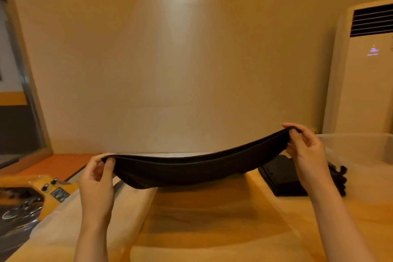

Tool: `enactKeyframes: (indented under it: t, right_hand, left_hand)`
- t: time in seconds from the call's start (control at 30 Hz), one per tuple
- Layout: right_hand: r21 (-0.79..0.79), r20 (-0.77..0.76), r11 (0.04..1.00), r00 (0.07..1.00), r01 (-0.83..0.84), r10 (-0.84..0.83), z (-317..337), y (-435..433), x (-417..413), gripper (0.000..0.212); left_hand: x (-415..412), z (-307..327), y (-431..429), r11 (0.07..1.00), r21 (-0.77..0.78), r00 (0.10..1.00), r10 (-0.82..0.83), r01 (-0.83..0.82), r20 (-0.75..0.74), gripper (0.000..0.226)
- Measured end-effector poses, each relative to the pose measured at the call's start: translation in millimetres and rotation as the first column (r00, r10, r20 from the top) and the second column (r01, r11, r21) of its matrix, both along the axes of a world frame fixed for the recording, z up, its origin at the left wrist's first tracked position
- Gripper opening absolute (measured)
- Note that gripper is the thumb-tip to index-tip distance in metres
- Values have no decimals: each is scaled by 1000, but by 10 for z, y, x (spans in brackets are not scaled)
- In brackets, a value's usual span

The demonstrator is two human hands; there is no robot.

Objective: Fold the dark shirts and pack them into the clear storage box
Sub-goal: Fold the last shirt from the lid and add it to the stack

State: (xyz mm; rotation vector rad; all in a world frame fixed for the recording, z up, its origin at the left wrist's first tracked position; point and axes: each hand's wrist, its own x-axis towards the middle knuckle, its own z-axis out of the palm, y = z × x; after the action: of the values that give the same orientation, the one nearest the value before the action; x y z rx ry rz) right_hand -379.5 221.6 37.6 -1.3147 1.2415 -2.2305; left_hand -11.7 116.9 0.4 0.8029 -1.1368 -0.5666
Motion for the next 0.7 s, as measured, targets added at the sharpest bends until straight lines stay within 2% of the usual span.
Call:
enactKeyframes:
  t: [0.17, 0.27, 0.37, 0.43, 0.47, 0.53, 0.57, 0.6, 0.67, 0.7]
  right_hand:
    - [-5, 5, 999, 999, 43, -43, -287, 403, 25, 37]
    - [34, 22, 997, 997, 68, -69, -386, 615, 84, 16]
    - [104, -42, 987, 992, 120, -116, -492, 782, 69, 28]
    - [137, -49, 984, 993, 112, -106, -537, 929, 81, 19]
    - [146, -55, 984, 994, 98, -91, -575, 999, 83, 22]
    - [168, -108, 982, 992, 86, -69, -663, 1121, 62, 52]
    - [177, -120, 980, 990, 89, -68, -698, 1173, 56, 61]
    - [190, -129, 978, 990, 85, -61, -741, 1215, 47, 59]
    - [215, -99, 975, 995, 54, -33, -781, 1282, 72, 26]
    - [235, -100, 970, 994, 56, -33, -791, 1307, 83, 17]
  left_hand:
    - [38, -188, 371, 1000, 14, 1000, -20, 20, -5, 20]
    - [66, -264, 545, 999, 20, 999, -30, 29, 22, 21]
    - [114, -293, 664, 999, 14, 997, -33, 32, 67, 20]
    - [153, -316, 734, 998, 31, 993, -61, 59, 96, 19]
    - [172, -344, 767, 996, 50, 990, -83, 78, 117, 19]
    - [206, -421, 833, 988, 107, 979, -131, 116, 155, 19]
    - [219, -460, 867, 982, 140, 974, -152, 130, 166, 18]
    - [226, -493, 902, 975, 171, 971, -169, 139, 171, 18]
    - [233, -544, 961, 964, 217, 965, -195, 156, 175, 15]
    - [236, -565, 979, 959, 233, 962, -204, 160, 179, 14]
